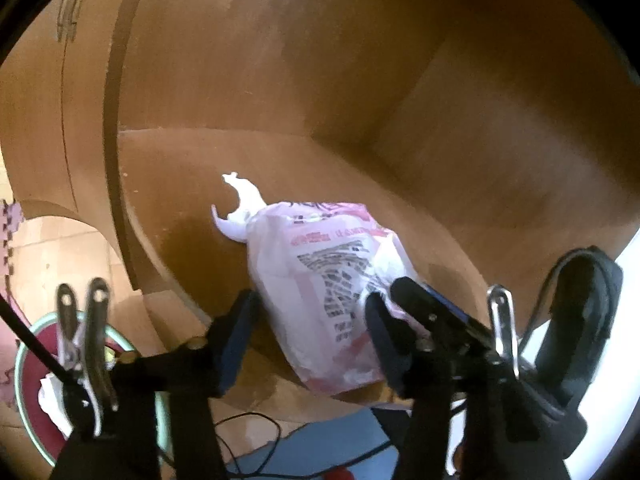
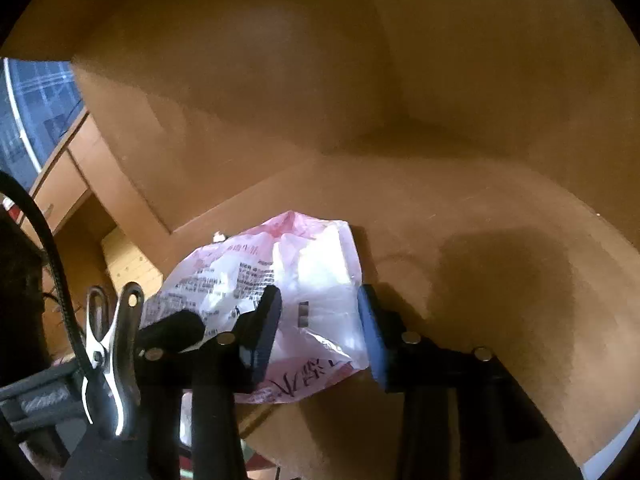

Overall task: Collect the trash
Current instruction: 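Carry the pink-printed bag with the right tool over the bin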

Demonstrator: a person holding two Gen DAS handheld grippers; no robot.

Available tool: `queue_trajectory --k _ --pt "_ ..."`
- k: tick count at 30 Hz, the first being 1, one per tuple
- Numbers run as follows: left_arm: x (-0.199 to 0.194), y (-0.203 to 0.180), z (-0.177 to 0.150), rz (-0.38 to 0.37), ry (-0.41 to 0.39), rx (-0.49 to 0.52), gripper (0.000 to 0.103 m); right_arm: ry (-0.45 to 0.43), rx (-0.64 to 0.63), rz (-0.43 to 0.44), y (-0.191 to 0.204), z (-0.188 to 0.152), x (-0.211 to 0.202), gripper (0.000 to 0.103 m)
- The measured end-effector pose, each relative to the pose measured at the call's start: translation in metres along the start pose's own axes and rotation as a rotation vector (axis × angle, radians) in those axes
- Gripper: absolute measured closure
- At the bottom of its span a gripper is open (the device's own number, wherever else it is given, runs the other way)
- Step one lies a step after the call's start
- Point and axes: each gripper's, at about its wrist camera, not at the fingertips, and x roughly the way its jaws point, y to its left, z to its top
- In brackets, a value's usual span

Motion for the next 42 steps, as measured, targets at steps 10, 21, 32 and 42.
queue_trajectory --k 10,21,32,42 --pt "-0.032 0.010 -0.021 0.005 -0.031 -0.033 0.069 0.025 0.002 0.102 -0.001 -0.011 -0.013 0.072" --pt "-0.079 0.040 -0.036 0.082 -0.062 -0.063 0.069 0.072 -0.030 0.221 0.056 -0.029 -0.004 0.073" --pt "-0.102 0.099 -0.064 0.175 -0.016 -0.126 0.069 0.154 -0.133 0.269 0.110 -0.057 0.020 0.073" --pt "-0.098 0.154 -0.085 0.244 0.061 -0.211 0.069 0.271 -0.194 0.274 0.154 -0.091 0.061 0.073"
